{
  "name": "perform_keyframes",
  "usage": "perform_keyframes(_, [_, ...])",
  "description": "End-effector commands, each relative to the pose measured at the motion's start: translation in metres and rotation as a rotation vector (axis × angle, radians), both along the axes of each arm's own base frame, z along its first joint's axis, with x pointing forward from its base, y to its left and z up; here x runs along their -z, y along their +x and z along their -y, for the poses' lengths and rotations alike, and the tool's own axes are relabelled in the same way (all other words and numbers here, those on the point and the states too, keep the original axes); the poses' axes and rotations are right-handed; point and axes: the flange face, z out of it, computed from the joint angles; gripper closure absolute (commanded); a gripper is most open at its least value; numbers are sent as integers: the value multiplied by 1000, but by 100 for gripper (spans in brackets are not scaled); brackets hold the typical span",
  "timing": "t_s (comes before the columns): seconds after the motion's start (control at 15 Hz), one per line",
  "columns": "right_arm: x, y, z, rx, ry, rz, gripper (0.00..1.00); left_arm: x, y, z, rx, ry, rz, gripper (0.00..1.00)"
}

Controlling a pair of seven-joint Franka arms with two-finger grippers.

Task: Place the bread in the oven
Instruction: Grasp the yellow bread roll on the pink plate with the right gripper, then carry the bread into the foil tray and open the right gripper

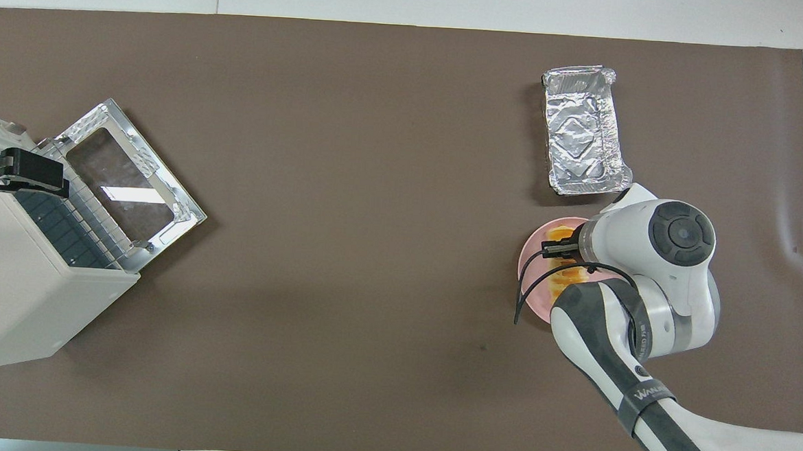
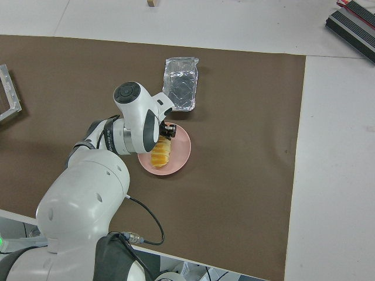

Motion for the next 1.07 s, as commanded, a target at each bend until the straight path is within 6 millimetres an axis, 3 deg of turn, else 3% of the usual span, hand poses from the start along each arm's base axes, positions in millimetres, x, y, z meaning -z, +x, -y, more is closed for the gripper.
perform_keyframes(0.0, [1,-1,1,-12,-1,-4,100,-4,-2,-1,-6,-16,-9,0])
perform_keyframes(0.2, [-9,5,0,-15,-3,-13,100,-4,-2,-2,-8,-16,-9,0])
perform_keyframes(0.4, [-44,25,-1,-18,-8,-40,100,-4,-2,-1,-6,-16,-9,0])
perform_keyframes(0.8, [-124,102,5,-44,9,18,100,-4,-2,-2,-8,-16,-9,0])
perform_keyframes(1.0, [-134,148,6,-46,14,4,100,-4,-2,-2,-8,-16,-9,0])
